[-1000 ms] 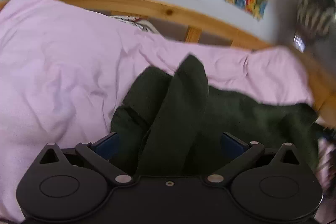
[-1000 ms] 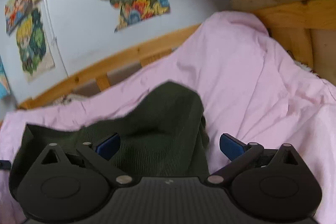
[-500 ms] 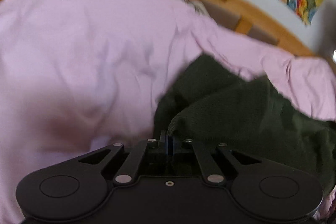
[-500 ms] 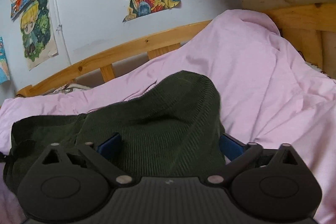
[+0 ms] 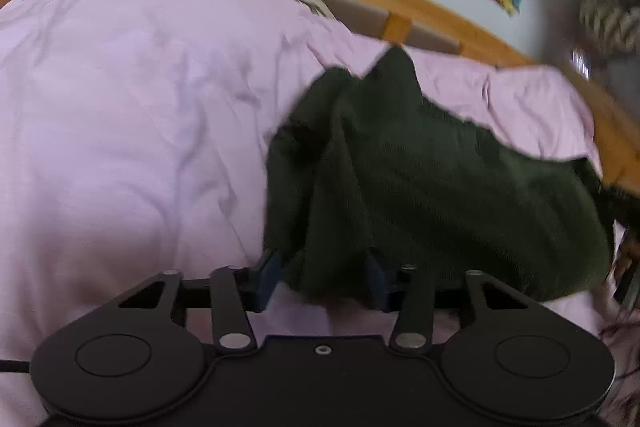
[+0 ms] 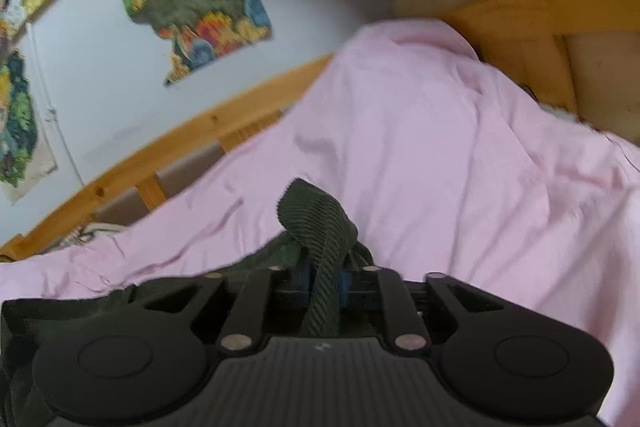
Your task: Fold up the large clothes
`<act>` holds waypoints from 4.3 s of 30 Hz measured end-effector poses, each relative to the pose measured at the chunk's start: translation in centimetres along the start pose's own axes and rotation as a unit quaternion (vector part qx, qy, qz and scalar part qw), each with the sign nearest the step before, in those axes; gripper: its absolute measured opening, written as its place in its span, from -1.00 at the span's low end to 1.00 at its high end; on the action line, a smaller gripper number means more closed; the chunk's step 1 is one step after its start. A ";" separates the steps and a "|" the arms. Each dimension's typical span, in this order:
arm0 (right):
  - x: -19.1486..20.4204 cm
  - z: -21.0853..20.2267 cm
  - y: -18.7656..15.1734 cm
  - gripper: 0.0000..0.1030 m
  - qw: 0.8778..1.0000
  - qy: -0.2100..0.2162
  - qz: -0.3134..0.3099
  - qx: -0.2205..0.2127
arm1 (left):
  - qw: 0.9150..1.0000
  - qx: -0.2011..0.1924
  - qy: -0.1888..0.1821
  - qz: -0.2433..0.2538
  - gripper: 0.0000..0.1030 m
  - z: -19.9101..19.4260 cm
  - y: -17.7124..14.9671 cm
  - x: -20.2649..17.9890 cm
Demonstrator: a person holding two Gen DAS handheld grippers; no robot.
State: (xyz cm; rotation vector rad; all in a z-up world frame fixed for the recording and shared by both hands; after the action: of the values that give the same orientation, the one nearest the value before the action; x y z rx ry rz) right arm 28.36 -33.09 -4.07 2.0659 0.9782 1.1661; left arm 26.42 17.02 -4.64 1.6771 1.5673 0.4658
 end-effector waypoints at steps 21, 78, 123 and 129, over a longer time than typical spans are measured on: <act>-6.0 -8.5 -0.4 -0.90 0.989 0.020 0.123 0.074 | 0.985 -0.118 0.042 -0.115 -0.98 -4.9 2.3 -2.3; -1.0 1.8 -3.4 0.98 0.996 0.060 -0.017 0.070 | 0.989 -0.001 0.047 -0.144 0.53 6.9 2.0 -3.8; 10.2 -8.9 -3.8 0.42 0.953 0.281 -0.096 0.061 | 0.984 -0.167 -0.022 0.065 -0.70 -5.3 8.5 -16.1; 9.3 -4.1 -5.6 -0.51 0.938 0.304 -0.015 0.165 | 0.977 -0.122 -0.075 0.158 -0.71 -2.8 8.7 -23.9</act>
State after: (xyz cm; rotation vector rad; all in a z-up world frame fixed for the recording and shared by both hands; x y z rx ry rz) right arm 26.28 -21.82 -2.13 1.9460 1.5761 1.7796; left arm 26.15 -4.48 9.23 1.7289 1.0906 0.6512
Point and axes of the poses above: each gripper's, at about its wrist camera, not at the fingertips, and z roughly the way its jaws point, x to its left, y to its top, the point moved 1 cm from there along z, roughly the way its jaws point, and after that the axes turned 2 degrees about z, right-handed, at the moved point
